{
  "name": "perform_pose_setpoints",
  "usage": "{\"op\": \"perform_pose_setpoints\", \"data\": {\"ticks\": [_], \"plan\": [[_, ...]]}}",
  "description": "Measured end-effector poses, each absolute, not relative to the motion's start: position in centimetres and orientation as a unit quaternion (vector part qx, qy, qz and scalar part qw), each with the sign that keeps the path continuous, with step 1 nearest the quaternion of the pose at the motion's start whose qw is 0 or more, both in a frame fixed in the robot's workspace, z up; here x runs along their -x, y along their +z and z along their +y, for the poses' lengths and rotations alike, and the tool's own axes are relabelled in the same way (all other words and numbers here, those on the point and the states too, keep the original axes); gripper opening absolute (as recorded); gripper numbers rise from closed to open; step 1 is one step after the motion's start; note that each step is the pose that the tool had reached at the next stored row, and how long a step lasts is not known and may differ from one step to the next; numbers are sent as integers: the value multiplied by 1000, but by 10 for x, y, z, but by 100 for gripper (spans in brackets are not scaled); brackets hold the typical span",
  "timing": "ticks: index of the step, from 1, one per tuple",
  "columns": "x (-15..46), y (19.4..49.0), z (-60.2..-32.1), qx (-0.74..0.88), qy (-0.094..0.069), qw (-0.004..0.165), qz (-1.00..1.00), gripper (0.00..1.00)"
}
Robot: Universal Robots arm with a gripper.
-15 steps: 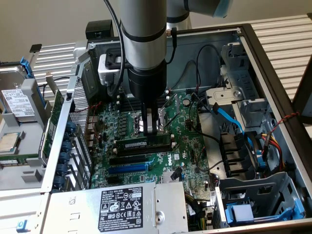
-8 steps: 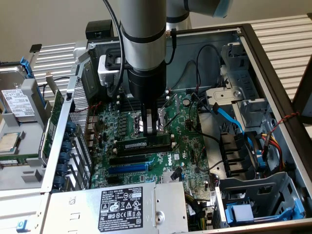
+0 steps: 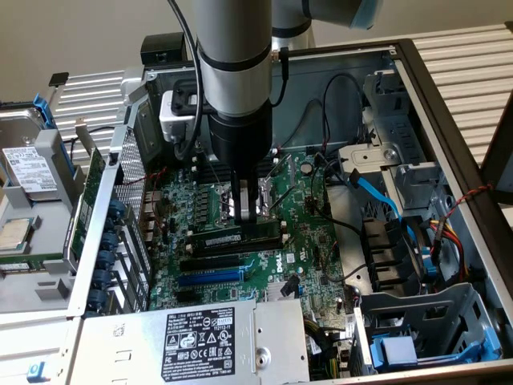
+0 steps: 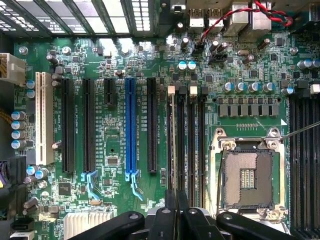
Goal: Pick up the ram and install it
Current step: 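Insert the ram into the slot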
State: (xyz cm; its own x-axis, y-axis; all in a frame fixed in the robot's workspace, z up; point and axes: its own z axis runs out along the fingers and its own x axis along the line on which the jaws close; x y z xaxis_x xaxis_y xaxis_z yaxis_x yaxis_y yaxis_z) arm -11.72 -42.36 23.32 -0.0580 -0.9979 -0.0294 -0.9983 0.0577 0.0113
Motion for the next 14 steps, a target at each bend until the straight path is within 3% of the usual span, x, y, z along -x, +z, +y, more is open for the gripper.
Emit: {"op": "perform_pose_setpoints", "data": {"ticks": [14], "plan": [[117, 230, -424, 685, 13, 9, 729, 12]]}}
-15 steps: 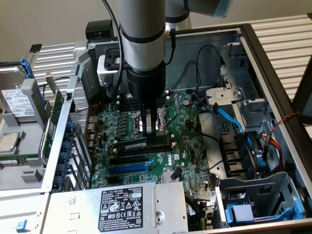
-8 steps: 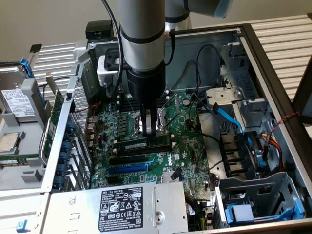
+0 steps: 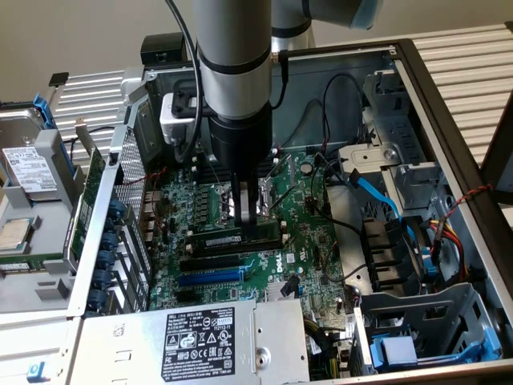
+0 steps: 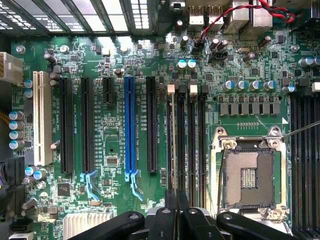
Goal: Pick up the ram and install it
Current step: 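Insert the ram into the slot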
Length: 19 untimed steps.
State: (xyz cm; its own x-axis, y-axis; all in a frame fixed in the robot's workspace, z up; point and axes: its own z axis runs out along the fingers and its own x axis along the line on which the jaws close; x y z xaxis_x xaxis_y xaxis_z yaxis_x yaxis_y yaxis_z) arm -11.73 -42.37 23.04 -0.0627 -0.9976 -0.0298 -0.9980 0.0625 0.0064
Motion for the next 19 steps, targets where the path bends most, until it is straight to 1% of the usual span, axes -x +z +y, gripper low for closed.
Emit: {"op": "perform_pose_setpoints", "data": {"ticks": [7, 8, 13, 19], "plan": [[118, 229, -424, 684, 12, 9, 729, 13], [117, 229, -424, 684, 12, 9, 729, 20], [118, 231, -424, 684, 12, 9, 729, 20], [120, 242, -424, 684, 12, 9, 729, 20]]}}
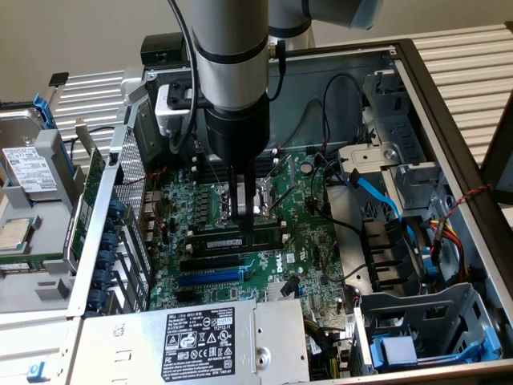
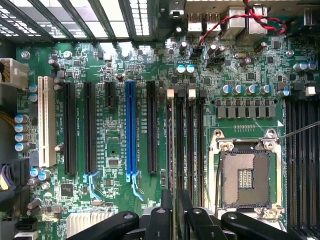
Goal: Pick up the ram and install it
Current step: 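Insert the ram into the slot, then press down the ram until it locks into place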
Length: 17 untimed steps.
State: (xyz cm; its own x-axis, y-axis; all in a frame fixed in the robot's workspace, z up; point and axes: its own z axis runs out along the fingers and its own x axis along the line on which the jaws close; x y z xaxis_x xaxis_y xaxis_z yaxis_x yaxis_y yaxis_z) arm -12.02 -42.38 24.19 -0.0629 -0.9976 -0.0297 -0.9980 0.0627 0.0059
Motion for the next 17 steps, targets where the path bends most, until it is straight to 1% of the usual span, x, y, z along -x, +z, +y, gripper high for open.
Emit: {"op": "perform_pose_setpoints", "data": {"ticks": [3, 17], "plan": [[121, 246, -424, 684, 12, 9, 729, 20], [126, 246, -424, 684, 12, 9, 729, 20]]}}
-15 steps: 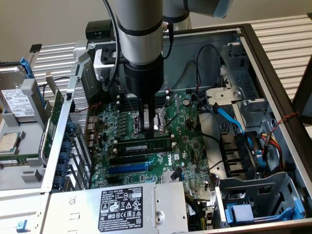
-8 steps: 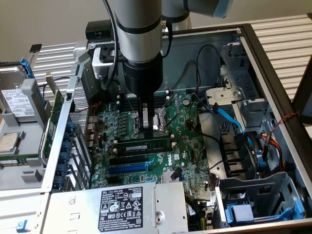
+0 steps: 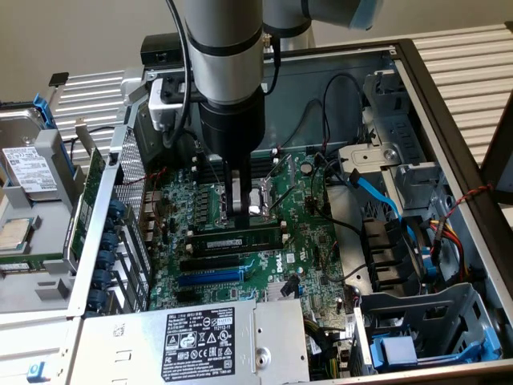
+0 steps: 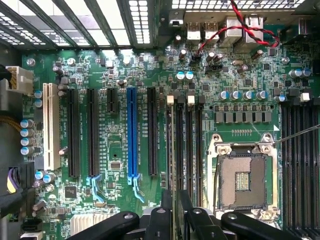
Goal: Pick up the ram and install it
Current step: 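Press down the ram until it locks into place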
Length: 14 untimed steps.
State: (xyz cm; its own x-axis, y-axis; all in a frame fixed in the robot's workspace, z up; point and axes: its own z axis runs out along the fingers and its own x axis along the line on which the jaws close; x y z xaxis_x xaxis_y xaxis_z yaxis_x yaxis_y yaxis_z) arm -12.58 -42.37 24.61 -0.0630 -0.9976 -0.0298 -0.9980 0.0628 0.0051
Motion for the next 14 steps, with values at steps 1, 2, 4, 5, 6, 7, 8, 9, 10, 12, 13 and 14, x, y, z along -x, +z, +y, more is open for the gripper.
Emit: {"op": "perform_pose_setpoints", "data": {"ticks": [1, 2, 4, 5, 6, 7, 8, 9, 10, 12, 13, 14], "plan": [[127, 246, -424, 684, 12, 9, 729, 20], [128, 246, -424, 684, 12, 9, 729, 18], [129, 246, -424, 684, 12, 9, 729, 10], [129, 246, -424, 684, 12, 9, 729, 10], [130, 246, -424, 684, 12, 9, 729, 10], [131, 246, -424, 684, 12, 9, 729, 10], [131, 245, -424, 684, 12, 9, 729, 10], [132, 244, -424, 684, 12, 9, 729, 10], [132, 244, -424, 684, 12, 9, 729, 10], [132, 242, -424, 684, 12, 9, 729, 10], [132, 241, -424, 684, 12, 9, 729, 10], [132, 240, -423, 684, 12, 9, 729, 10]]}}
